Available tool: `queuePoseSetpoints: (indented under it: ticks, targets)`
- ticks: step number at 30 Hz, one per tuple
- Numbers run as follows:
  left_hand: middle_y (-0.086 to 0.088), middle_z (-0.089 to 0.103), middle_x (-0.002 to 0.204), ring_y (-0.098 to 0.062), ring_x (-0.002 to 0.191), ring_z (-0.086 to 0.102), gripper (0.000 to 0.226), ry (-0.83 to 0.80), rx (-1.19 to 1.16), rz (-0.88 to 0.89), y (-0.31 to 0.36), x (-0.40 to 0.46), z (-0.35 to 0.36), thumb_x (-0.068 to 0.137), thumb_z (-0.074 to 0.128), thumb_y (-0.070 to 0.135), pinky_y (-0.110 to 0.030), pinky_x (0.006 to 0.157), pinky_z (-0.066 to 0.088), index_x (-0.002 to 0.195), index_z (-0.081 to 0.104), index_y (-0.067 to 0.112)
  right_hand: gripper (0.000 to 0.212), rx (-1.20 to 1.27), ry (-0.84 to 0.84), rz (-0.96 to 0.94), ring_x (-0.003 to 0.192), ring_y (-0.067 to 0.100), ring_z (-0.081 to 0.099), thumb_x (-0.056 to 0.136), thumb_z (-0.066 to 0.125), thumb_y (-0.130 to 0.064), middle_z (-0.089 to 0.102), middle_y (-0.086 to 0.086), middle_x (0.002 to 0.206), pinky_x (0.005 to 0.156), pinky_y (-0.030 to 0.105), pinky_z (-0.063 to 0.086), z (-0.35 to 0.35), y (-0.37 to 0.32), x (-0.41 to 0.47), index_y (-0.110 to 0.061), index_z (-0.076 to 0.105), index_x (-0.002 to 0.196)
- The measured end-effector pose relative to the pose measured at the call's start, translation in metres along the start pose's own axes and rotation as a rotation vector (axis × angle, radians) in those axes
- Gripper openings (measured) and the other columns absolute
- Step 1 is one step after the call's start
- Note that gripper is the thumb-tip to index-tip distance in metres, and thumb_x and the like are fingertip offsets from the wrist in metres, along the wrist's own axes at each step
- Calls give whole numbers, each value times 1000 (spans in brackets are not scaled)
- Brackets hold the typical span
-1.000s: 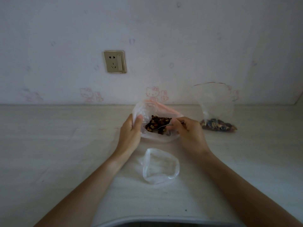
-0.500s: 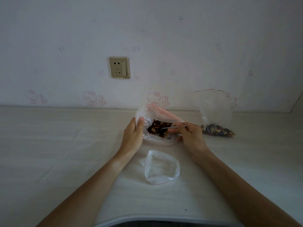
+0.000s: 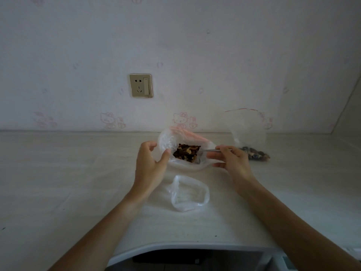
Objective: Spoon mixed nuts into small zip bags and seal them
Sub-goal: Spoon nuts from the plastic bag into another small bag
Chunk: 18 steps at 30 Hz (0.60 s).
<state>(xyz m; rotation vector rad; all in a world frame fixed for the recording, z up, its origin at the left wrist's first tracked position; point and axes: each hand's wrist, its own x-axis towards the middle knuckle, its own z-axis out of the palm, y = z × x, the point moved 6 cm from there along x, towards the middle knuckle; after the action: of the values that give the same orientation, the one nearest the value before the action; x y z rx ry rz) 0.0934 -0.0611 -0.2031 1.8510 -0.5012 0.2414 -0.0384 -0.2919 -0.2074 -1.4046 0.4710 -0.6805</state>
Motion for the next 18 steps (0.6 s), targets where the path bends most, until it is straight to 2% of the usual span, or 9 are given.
queuePoseSetpoints:
  ticks: [2,3,5,7,9,11,14,18]
  targets:
    - [12,61,116,-6,109,57,31,84,56,170,14,-10,-13,92,75,36,-17,90,40,114,58,23,24,18,-7,-12,90,24,77,108,49,-18,80,11,88,72,35,59,-5,-7,-4,-4,68,107]
    - [15,64,106,-3,101,59,22,71,47,229,21,-14,-16,91,75,36,-12,84,40,104,61,26,24,24,-11,-19,90,25,77,108,49,-18,80,12,88,72,36,59,-8,-12,-7,-3,68,107]
    - [15,70,89,-3,88,64,13,-53,-4,284,29,-22,-17,91,74,41,-6,72,42,89,66,31,25,36,-30,-38,89,27,78,108,49,-18,79,15,88,72,37,59,-14,-22,-14,-3,68,105]
    - [16,71,81,-3,78,65,26,-233,-23,256,29,-31,-10,88,71,56,-7,66,44,81,70,31,25,49,-58,-44,89,30,78,107,49,-17,79,18,89,72,38,60,-19,-31,-22,-2,68,102]
    - [13,72,79,-4,75,67,40,-385,32,172,22,-37,0,81,68,69,-14,66,50,80,74,30,24,72,-97,-30,88,34,77,107,49,-16,78,22,91,67,37,61,-24,-37,-30,-1,67,102]
    - [14,74,79,-5,75,69,31,-436,101,132,14,-40,6,80,75,61,-20,68,53,80,77,31,25,81,-152,6,87,38,77,107,49,-16,77,25,93,60,35,61,-27,-40,-39,2,67,103]
    - [21,75,77,2,75,69,9,-415,132,131,12,-40,8,87,80,39,-12,67,49,82,80,31,28,15,-235,54,87,41,77,107,48,-16,76,27,95,57,35,61,-27,-39,-54,5,66,104]
    - [20,76,78,4,76,70,9,-445,117,137,12,-40,9,91,78,32,-7,68,47,84,81,28,29,-113,-288,42,86,39,77,108,47,-16,77,23,91,62,36,62,-25,-34,-72,3,67,101]
